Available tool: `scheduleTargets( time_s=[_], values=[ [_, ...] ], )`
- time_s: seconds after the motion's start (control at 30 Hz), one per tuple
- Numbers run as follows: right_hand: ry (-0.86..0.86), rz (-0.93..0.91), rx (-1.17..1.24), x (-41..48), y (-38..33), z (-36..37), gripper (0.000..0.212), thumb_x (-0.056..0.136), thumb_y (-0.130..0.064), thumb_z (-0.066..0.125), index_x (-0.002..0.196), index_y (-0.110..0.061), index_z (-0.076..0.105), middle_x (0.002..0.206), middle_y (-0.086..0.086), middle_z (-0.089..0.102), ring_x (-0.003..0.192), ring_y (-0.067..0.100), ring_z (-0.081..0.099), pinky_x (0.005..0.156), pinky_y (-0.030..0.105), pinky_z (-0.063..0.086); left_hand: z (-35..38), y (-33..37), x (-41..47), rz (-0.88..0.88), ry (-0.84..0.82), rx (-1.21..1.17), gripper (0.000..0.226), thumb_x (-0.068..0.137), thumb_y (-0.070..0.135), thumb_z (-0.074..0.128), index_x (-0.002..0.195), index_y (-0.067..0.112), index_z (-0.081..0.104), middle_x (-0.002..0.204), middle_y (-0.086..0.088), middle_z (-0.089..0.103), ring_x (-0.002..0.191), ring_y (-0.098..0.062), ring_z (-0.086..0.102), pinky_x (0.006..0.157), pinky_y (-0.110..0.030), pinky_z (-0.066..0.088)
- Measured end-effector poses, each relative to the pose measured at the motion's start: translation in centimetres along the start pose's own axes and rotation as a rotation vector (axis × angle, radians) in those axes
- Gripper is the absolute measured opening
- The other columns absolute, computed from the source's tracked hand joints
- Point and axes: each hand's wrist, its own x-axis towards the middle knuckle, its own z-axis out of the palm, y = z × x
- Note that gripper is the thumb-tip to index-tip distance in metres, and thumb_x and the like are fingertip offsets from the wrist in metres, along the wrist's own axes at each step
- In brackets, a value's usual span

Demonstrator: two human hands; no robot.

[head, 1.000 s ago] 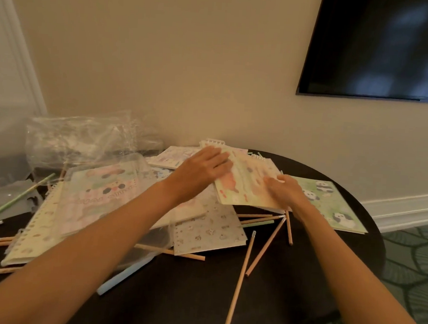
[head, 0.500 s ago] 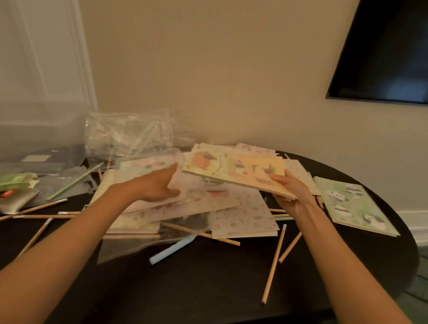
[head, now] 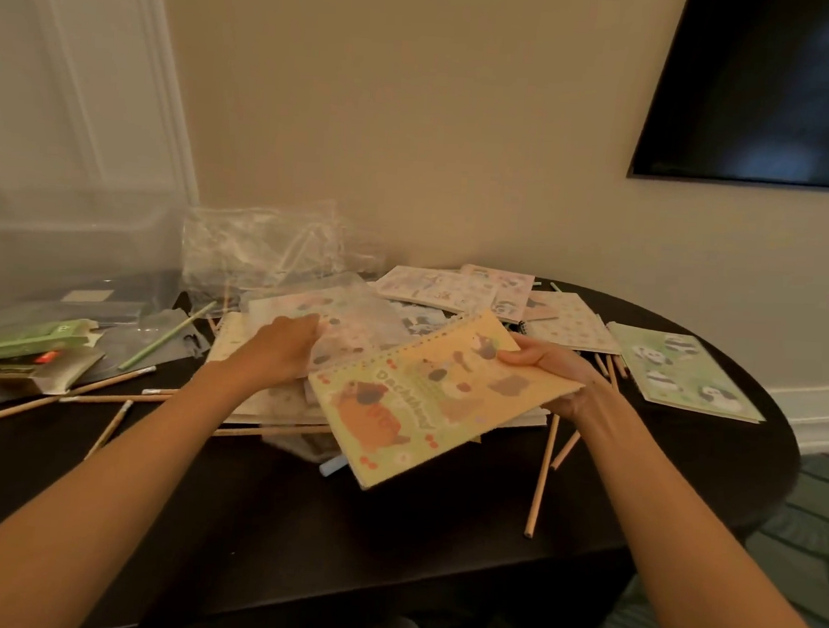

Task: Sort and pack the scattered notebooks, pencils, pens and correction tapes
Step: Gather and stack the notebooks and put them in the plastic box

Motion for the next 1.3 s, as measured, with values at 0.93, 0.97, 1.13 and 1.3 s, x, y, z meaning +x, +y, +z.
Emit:
scheduleTargets(
  time_s=[0.93,0.97,1.13,1.3],
  values=[
    [0.319,0.017,0.039,5.4,6.1,15.6,0.035,0.097,0.001,0.026,0.129,-0.003,0.041,0.083,0.013,0.061,0.066,0.027,0.065,0.051,0.037,0.056,0.0,1.1,-1.7,0.043,0.063,0.059,0.029,0.102,0.021,0.026,0.108,0.007,0.051,0.111,-0.016,0.057,0.101,-0.033,0.051,0.081,-0.039,0.040],
    [0.328,0.023,0.082,5.6,6.2,15.3,0.035,0.096,0.001,0.025,0.127,-0.004,0.042,0.080,0.013,0.061,0.061,0.026,0.065,0.057,0.041,0.058,0.1,1.5,-1.8,0.074,0.086,0.033,0.031,0.102,0.023,0.025,0.106,0.008,0.052,0.109,-0.016,0.058,0.099,-0.033,0.052,0.081,-0.040,0.040],
    [0.327,-0.045,0.194,7.8,6.7,16.6,0.040,0.094,0.009,0.025,0.130,-0.004,0.038,0.088,0.013,0.057,0.067,0.028,0.060,0.051,0.044,0.055,0.0,1.6,-1.6,0.103,0.120,-0.059,0.033,0.102,0.029,0.025,0.084,0.014,0.048,0.086,-0.011,0.057,0.088,-0.032,0.055,0.069,-0.035,0.034],
    [0.386,-0.057,-0.114,10.1,6.8,17.5,0.019,0.097,-0.003,0.042,0.114,-0.002,0.047,0.080,0.014,0.056,0.043,0.018,0.054,0.030,0.020,0.038,0.3,0.8,-1.4,0.142,0.125,-0.113,0.027,0.101,0.017,0.033,0.110,0.010,0.057,0.104,-0.011,0.062,0.096,-0.031,0.054,0.078,-0.039,0.040]
  ],
)
